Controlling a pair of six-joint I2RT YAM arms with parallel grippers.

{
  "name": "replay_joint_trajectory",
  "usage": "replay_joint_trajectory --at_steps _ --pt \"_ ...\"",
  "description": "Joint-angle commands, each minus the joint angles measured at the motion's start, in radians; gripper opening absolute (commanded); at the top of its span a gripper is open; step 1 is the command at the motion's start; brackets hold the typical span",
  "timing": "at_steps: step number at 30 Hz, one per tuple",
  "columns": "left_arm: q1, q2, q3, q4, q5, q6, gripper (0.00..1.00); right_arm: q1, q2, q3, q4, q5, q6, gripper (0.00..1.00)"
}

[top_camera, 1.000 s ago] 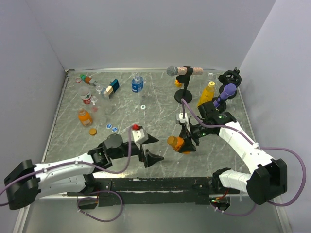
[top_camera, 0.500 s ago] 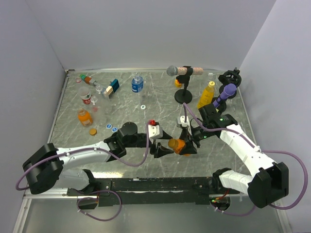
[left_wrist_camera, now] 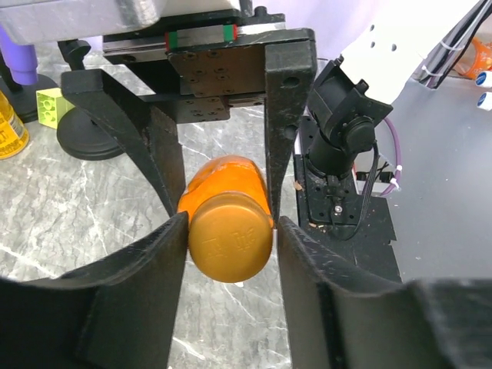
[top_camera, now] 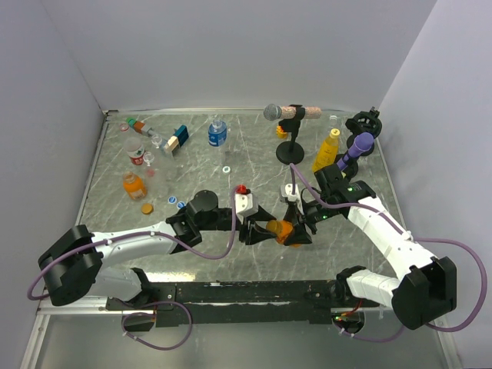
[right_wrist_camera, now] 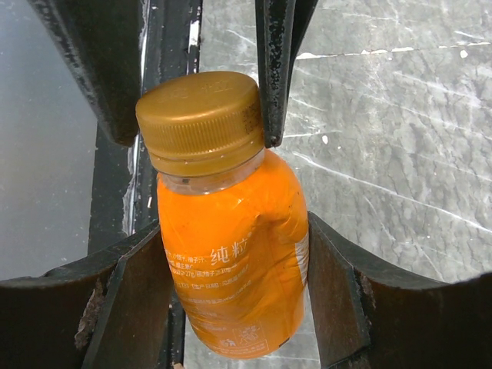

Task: Unscrew the bottle caps
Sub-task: Unscrew the bottle cap from the plastic bottle.

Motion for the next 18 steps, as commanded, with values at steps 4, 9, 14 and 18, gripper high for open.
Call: replay_joint_trajectory --at_steps 4,9,14,18 --pt "0.010 -0.023 0.006 0.017 0.023 0.002 0.46 -0.002 -0.015 0.005 -0.005 -0.045 -0.030 0.09" --pt "0.011 -0.026 0.014 -0.014 0.024 -0.018 0.19 -0.002 -0.012 0.006 -0.002 -0.039 -0.022 0.09" --pt "0.011 -0.049 0.009 -0.036 -0.049 -0.175 0.01 -0.002 -0.009 0.008 0.006 -0.030 -0.007 0.09" --pt "-0.009 -0.080 0.012 -0.107 -0.189 -0.422 0.01 -0.002 -0.008 0.010 0.009 -0.027 -0.002 0.08"
